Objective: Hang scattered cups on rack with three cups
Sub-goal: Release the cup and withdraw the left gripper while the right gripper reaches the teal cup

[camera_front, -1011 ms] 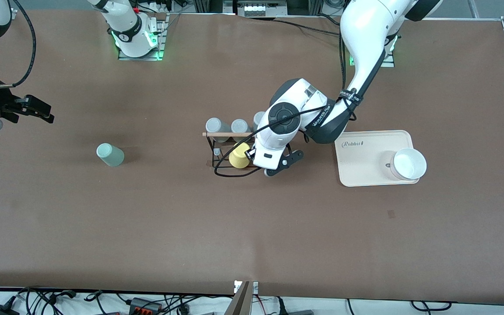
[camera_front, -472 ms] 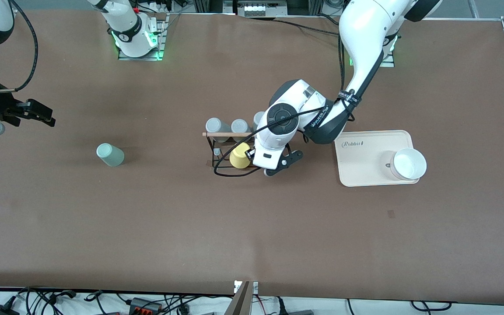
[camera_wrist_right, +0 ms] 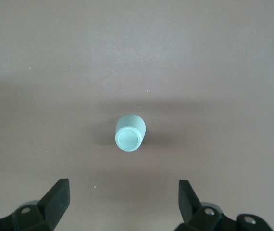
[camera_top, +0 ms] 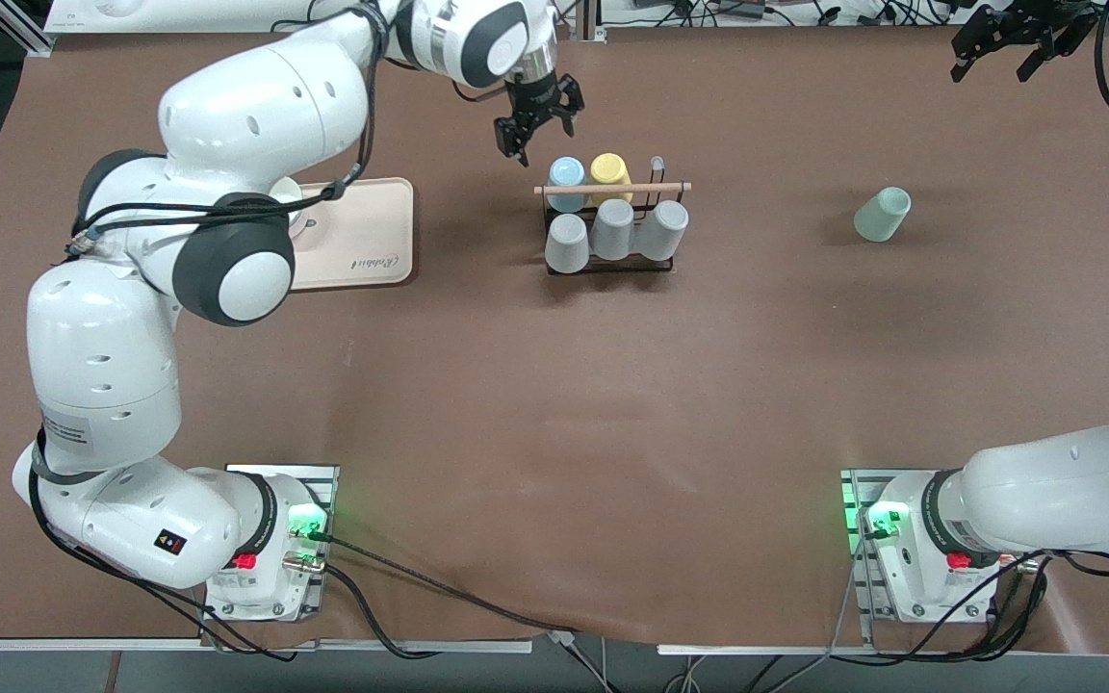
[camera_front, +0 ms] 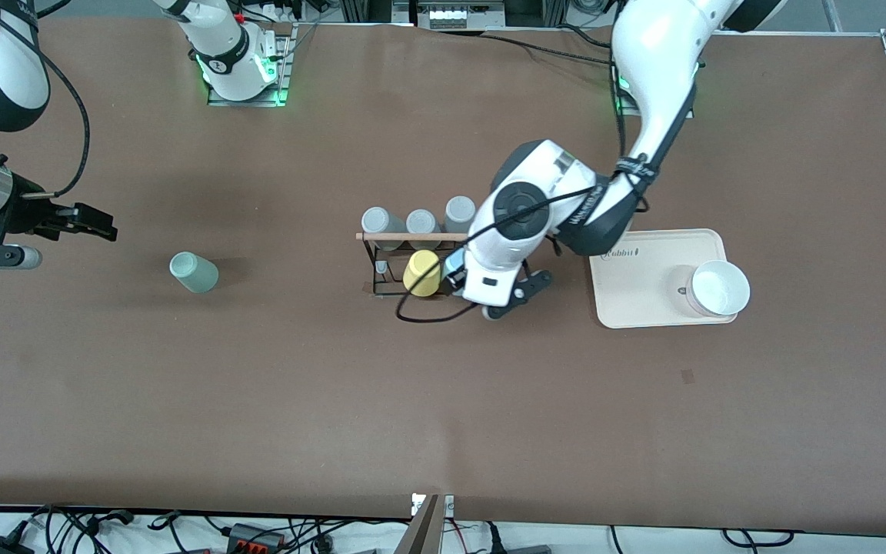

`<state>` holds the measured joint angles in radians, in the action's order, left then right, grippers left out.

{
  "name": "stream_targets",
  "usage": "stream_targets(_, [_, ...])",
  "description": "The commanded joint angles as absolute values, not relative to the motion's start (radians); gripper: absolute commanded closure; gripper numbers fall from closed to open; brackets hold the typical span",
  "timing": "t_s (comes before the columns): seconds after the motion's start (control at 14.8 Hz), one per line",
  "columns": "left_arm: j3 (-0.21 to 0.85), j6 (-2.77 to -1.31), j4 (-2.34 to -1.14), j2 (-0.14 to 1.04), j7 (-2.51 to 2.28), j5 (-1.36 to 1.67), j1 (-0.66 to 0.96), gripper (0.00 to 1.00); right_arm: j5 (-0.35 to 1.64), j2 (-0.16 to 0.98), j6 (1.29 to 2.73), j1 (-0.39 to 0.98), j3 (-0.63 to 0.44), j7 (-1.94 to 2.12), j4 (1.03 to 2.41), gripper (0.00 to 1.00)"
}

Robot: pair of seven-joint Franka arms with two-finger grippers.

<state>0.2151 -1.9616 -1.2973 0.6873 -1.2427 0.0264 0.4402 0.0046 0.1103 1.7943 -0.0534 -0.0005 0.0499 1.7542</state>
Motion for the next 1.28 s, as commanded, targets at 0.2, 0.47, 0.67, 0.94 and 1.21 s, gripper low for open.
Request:
stream_targets(0.2, [0.213, -1.774, -1.322, 0.523, -1.079, -0.057, 0.301, 0.0, -0.009, 0.199, 1.813, -0.051, 0.012, 0.055, 1.741, 0.0])
stream_targets(0.47, [0.222, -1.688, -1.331, 0.436, -0.892, -0.055, 0.178, 0.0, -0.008, 0.258, 1.89, -0.043, 0.014, 0.035, 1.776, 0.0])
stream_targets(0.67, [0.224, -1.652, -1.333, 0.388, -0.783, -0.052, 0.114, 0.0, -0.011, 0.264, 1.995, -0.017, 0.012, 0.005, 1.874, 0.0])
stream_targets(0.94, [0.233, -1.637, -1.429, 0.274, -0.544, -0.048, 0.0, 0.0, -0.012, 0.276, 2.196, -0.021, 0.012, -0.028, 2.026, 0.0])
stream_targets(1.21, [0.154, -1.637, -1.529, 0.155, -0.304, -0.038, -0.009, 0.0, -0.011, 0.333, 2.238, -0.032, 0.012, -0.029, 2.048, 0.0])
